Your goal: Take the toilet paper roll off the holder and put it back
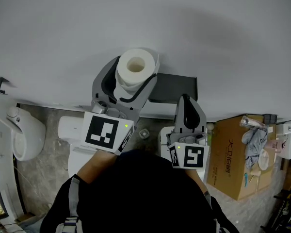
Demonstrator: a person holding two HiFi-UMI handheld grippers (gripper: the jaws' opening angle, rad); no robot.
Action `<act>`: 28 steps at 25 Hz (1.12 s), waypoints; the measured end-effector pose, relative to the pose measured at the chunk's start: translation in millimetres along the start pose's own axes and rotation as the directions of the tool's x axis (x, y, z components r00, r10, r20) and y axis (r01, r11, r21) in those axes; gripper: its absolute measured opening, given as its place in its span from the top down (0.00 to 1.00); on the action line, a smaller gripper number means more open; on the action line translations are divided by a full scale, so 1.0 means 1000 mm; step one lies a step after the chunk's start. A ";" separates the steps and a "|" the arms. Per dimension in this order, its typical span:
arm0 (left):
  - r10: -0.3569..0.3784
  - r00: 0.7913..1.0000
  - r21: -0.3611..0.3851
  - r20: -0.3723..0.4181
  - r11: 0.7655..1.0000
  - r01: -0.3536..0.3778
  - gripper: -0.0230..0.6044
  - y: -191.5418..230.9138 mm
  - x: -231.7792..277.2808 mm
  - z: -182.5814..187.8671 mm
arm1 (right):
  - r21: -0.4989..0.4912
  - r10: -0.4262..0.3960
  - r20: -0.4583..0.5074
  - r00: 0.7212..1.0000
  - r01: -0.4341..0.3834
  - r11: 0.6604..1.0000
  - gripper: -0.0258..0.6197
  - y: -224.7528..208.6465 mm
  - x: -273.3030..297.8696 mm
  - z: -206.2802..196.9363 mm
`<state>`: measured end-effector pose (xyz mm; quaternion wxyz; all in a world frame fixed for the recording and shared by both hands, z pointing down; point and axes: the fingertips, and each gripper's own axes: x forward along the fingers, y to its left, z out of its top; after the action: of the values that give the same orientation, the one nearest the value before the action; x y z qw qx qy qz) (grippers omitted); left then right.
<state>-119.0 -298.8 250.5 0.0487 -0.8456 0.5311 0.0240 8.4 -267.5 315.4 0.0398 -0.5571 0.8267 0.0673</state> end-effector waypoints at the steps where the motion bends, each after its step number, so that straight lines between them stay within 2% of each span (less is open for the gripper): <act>1: -0.008 1.000 0.001 -0.001 1.000 0.008 0.37 -0.004 0.002 0.001 | -0.001 -0.002 0.001 1.000 0.002 1.000 0.93 -0.001 -0.001 0.000; 28: -0.194 0.980 -0.044 -0.047 0.980 0.192 0.37 -0.072 0.045 -0.009 | -0.010 -0.120 -0.013 0.993 0.119 0.993 0.93 -0.036 -0.032 0.000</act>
<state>-34.7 -309.4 259.8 0.0205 -0.8943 0.4469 0.0082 53.4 -251.8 317.7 0.0353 -0.6063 0.7918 0.0649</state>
